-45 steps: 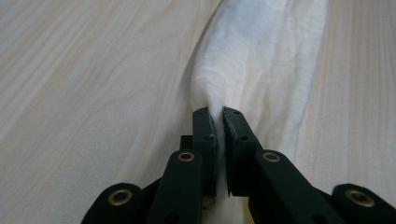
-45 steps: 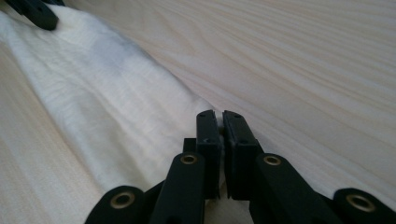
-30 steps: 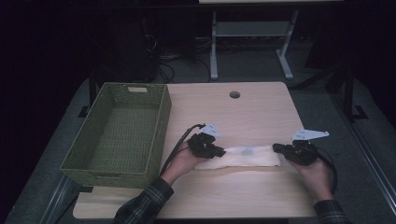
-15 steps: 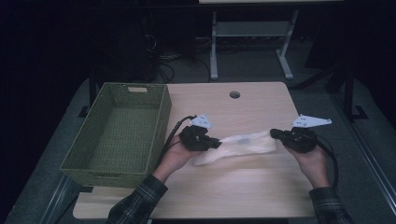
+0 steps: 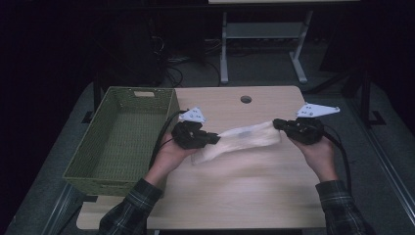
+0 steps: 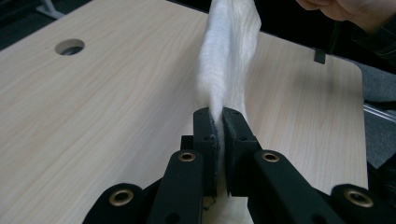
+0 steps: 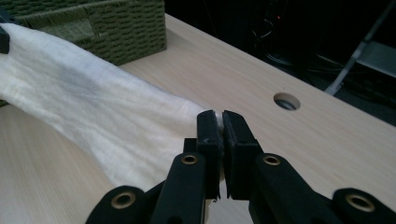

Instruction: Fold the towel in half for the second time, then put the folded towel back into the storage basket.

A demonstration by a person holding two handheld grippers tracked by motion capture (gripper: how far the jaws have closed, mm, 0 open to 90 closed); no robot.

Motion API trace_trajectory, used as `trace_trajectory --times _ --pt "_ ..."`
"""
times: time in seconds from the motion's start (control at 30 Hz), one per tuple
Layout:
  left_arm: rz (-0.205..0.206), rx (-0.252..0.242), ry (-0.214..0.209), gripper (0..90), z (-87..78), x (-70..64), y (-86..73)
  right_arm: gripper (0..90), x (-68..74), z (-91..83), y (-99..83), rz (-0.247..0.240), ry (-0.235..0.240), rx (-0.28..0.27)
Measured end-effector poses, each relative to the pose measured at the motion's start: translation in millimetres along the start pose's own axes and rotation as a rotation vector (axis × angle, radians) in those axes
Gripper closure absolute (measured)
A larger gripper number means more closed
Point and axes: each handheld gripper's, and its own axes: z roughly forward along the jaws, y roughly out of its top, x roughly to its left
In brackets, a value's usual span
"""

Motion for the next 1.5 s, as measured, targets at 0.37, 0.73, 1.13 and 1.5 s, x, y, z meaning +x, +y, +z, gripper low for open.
trace_trajectory --times 0.37,0.73,1.13,1.5 --pt "-0.005 -0.034 0.069 84.8 -44.5 10.7 1.9 86.0 12.4 18.8 43.4 -0.049 0.032 -0.037" --pt "-0.028 -0.058 0.148 84.8 -89.5 23.8 -10.5 86.0 30.3 55.5 82.3 -0.085 0.097 -0.063" --pt "-0.076 -0.076 0.231 84.9 -141.8 38.6 -41.1 86.1 61.7 101.8 119.0 -0.134 0.170 -0.070" --pt "-0.131 -0.082 0.290 84.9 -181.9 54.0 -78.4 86.1 95.9 149.1 143.5 -0.182 0.226 -0.069"
